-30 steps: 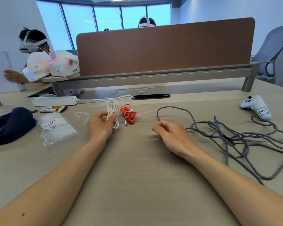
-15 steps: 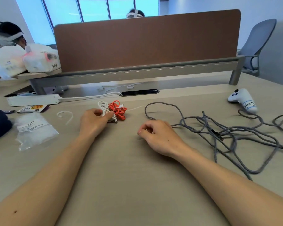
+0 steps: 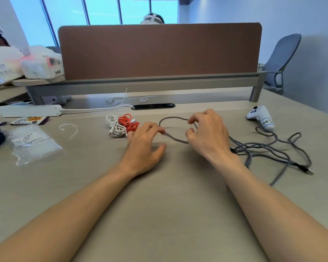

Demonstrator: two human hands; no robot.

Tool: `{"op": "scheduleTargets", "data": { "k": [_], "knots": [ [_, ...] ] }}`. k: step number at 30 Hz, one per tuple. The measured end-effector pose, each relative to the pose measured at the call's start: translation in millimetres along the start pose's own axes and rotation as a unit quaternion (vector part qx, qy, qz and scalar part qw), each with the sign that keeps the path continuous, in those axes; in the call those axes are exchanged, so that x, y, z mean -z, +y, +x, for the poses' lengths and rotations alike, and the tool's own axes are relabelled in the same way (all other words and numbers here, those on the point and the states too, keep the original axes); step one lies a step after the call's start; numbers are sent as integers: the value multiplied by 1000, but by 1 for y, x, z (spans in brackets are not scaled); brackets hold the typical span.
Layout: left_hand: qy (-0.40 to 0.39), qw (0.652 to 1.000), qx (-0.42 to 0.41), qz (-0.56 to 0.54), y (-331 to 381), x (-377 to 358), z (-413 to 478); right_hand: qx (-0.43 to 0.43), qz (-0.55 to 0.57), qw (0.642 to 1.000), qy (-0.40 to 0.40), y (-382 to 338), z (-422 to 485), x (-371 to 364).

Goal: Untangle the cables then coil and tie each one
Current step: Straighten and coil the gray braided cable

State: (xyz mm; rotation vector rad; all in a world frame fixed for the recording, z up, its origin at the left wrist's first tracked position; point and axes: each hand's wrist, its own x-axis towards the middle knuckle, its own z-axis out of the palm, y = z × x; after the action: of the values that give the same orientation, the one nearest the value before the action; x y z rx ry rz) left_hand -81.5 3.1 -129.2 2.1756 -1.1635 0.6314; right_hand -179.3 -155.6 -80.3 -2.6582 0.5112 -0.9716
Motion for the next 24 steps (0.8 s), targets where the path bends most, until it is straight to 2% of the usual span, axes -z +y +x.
{"op": "scheduleTargets", "data": {
  "k": [3,10,12,15,17,20,24],
  "knots": [
    [-89,995,-53,4,22,-13,-3,-10,-35,999,-27,21,-2,22],
    [-191,980,-54,-22,60,-40,16,-73,-132,979,-140,87,-30,70],
    [-193,980,-43,-32,57,-43,19,-104,-179,964,-169,99,-36,80],
    [-149,989,-3,-25,50,-43,21,-148,-220,939,-220,115,-46,93],
    [-116,993,30,-11,46,-42,21,-163,-193,937,-240,123,-51,100],
    [-87,993,77,-18,43,-38,22,-168,-72,955,-233,122,-62,108],
    [-45,995,78,-47,46,-34,21,-192,90,949,-234,109,-71,108]
  ]
}}
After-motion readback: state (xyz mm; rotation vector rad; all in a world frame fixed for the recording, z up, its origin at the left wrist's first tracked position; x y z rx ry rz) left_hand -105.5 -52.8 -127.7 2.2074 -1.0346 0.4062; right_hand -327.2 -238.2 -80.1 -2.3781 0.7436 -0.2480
